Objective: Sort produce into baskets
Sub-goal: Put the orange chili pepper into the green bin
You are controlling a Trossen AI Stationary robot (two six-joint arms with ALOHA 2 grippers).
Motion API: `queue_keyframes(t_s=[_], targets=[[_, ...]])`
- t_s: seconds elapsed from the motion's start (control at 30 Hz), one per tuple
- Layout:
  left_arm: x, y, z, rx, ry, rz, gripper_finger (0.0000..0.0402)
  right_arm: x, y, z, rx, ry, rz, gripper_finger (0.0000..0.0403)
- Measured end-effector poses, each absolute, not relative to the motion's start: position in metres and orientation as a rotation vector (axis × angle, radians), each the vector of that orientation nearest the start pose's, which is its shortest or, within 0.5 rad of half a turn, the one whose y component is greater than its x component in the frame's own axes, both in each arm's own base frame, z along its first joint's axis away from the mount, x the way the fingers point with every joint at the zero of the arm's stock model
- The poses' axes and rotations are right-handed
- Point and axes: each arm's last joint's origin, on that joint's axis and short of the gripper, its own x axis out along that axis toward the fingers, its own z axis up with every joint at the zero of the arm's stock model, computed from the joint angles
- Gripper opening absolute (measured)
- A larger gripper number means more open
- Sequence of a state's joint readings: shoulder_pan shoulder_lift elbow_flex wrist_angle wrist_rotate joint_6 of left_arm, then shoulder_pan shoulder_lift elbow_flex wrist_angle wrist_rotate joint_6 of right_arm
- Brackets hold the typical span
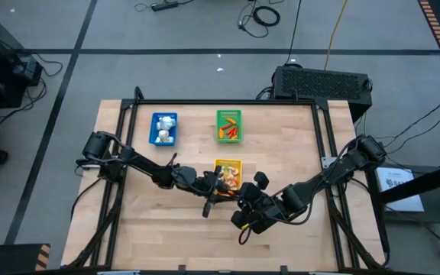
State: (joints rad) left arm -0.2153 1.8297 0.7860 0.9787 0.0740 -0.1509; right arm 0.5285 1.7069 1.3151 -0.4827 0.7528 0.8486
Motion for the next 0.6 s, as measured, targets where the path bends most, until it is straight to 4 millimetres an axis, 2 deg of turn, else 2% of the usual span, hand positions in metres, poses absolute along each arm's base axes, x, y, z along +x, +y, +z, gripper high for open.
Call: queue_keyframes(t_s=[0.13, 0.33, 0.43, 0.6], targets=[[0.350, -0.079, 0.171, -0.144, 0.087, -0.284, 0.0045, 0.323, 0.165, 0.259, 0.283, 0.550, -0.476, 0.0061], [0.351, -0.076, 0.171, -0.145, 0.087, -0.275, 0.0039, 0.322, 0.164, 0.258, 0.270, 0.561, -0.483, 0.0108], [0.351, -0.068, 0.174, -0.146, 0.096, -0.253, 0.0038, 0.320, 0.162, 0.260, 0.252, 0.570, -0.479, 0.0131], [0.349, -0.044, 0.184, -0.148, 0.135, -0.181, 0.0038, 0.311, 0.157, 0.271, 0.237, 0.585, -0.481, 0.0164]])
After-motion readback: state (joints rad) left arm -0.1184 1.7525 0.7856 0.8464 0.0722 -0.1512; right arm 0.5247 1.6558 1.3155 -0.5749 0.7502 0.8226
